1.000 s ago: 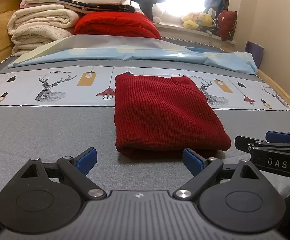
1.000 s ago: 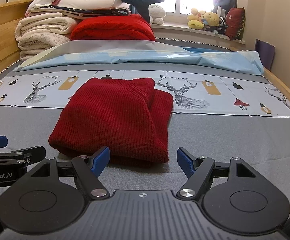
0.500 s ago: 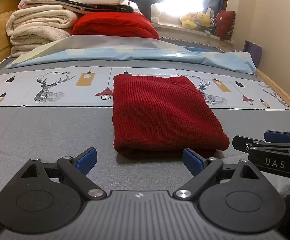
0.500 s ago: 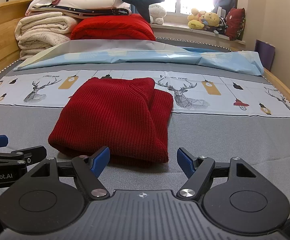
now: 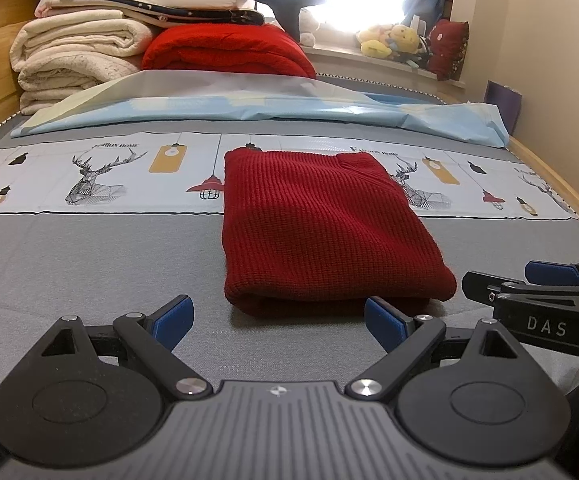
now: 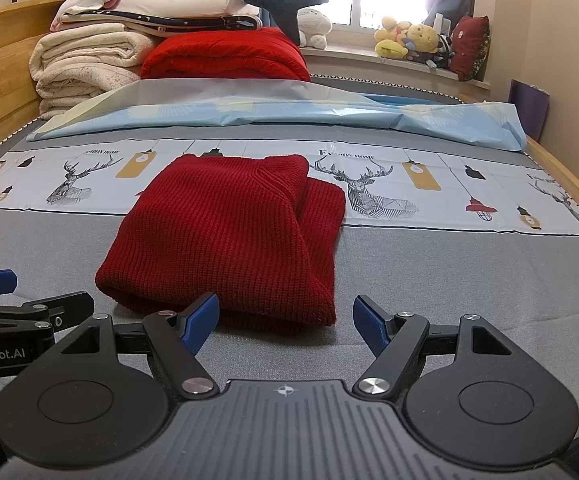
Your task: Fold small clothes
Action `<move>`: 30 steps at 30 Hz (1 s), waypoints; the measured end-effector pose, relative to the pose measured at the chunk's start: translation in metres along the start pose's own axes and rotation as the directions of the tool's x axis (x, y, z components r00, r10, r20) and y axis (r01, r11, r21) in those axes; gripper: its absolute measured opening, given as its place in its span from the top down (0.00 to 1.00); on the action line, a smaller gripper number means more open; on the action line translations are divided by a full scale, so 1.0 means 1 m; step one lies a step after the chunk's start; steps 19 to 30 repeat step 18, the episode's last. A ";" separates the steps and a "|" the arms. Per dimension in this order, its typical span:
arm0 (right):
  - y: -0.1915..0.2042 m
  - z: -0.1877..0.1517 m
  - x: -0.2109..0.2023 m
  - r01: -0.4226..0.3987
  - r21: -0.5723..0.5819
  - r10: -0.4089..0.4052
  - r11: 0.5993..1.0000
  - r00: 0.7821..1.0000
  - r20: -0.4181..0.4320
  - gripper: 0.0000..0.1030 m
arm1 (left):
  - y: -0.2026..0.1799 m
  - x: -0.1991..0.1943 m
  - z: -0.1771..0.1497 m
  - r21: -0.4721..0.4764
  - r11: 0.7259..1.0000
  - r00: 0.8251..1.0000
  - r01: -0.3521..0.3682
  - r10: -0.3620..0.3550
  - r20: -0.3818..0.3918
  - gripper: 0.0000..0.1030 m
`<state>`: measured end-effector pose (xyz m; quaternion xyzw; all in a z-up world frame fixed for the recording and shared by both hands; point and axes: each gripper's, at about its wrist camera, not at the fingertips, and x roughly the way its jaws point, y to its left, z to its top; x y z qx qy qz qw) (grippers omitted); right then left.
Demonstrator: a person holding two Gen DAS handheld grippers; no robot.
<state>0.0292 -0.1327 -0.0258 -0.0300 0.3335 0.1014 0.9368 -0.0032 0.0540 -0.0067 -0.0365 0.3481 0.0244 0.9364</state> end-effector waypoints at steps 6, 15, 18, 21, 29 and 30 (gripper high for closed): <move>0.000 0.000 0.000 0.001 0.000 -0.001 1.000 1.000 0.000 0.27 | 0.000 0.000 0.000 -0.001 1.000 1.000 0.002 -0.002 0.000 0.08; 0.000 0.000 0.000 0.000 -0.001 0.000 1.000 1.000 0.000 0.27 | 0.001 0.000 -0.001 -0.003 1.000 1.000 -0.003 0.003 0.008 0.08; 0.000 0.000 0.000 0.000 -0.001 0.000 1.000 1.000 -0.001 0.27 | 0.001 0.000 -0.001 -0.009 1.000 1.000 0.000 0.000 0.003 0.08; 0.000 0.000 0.000 0.000 -0.001 0.000 1.000 1.000 -0.001 0.27 | 0.001 0.000 -0.001 -0.009 1.000 1.000 0.000 0.000 0.003 0.08; 0.000 0.000 0.000 0.000 -0.001 0.000 1.000 1.000 -0.001 0.27 | 0.001 0.000 -0.001 -0.009 1.000 1.000 0.000 0.000 0.003 0.08; 0.000 0.000 0.000 0.000 -0.001 0.000 1.000 1.000 -0.001 0.27 | 0.001 0.000 -0.001 -0.009 1.000 1.000 0.000 0.000 0.003 0.08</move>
